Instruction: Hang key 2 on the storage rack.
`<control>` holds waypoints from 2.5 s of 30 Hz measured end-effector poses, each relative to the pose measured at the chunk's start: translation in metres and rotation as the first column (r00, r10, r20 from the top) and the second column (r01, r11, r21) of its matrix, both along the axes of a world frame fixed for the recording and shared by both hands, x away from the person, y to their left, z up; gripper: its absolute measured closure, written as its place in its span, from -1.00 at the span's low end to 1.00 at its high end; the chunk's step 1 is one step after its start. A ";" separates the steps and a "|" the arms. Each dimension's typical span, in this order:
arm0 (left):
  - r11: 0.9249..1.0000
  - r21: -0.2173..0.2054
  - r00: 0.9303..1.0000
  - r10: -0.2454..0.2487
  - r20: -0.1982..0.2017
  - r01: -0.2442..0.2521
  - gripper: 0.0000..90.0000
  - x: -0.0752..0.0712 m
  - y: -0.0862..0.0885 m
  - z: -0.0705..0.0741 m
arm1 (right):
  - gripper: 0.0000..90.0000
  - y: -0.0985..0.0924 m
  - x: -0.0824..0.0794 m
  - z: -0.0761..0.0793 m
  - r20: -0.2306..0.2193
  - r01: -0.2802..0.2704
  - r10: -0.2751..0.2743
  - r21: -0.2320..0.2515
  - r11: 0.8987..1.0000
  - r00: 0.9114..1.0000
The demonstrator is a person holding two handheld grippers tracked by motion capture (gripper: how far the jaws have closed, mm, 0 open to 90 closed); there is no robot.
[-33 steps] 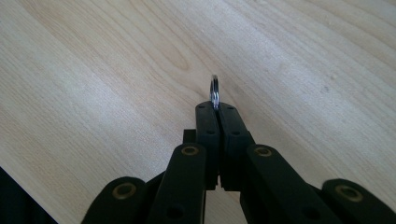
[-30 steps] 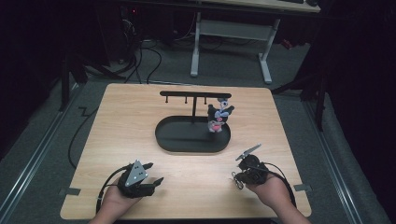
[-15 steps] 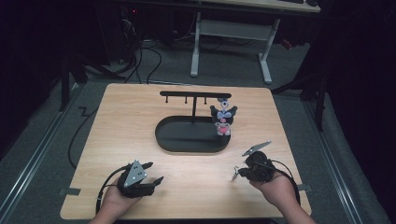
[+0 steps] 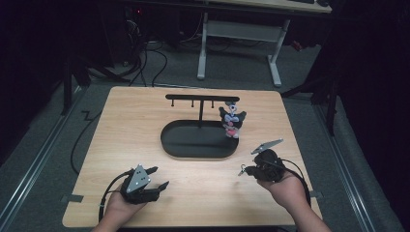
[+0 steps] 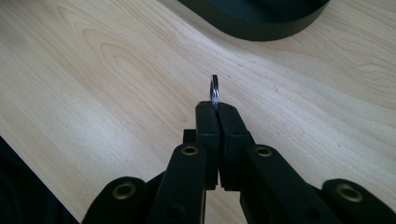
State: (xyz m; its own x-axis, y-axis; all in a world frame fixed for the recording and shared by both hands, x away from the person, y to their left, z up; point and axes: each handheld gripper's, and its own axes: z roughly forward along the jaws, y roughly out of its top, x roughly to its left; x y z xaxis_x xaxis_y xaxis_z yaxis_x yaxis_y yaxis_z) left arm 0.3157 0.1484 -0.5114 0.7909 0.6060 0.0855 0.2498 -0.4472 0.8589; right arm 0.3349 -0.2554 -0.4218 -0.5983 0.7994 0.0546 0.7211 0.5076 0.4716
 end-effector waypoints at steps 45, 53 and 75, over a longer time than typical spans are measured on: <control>1.000 0.010 1.000 0.006 0.006 -0.006 -0.22 -0.003 0.005 0.000 | 0.99 0.058 0.080 0.054 -0.016 -0.064 0.064 -0.022 0.998 0.998; 1.000 0.011 1.000 0.005 0.006 -0.005 -0.22 -0.003 0.007 0.001 | 0.99 0.065 0.101 0.065 -0.032 -0.053 0.053 -0.013 0.998 0.998; 1.000 0.018 1.000 -0.003 0.003 0.003 -0.22 -0.003 0.006 0.000 | 0.98 0.087 0.149 0.091 -0.034 -0.030 0.030 -0.016 0.999 0.999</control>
State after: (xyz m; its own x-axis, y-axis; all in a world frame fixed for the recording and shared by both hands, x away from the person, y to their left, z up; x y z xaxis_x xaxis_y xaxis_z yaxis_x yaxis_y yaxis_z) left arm 0.3129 0.1545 -0.5114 0.7924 0.6020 0.0991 0.2458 -0.4637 0.8512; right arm 0.4838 -0.1685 -0.3309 -0.6201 0.7821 0.0624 0.7208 0.5365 0.4388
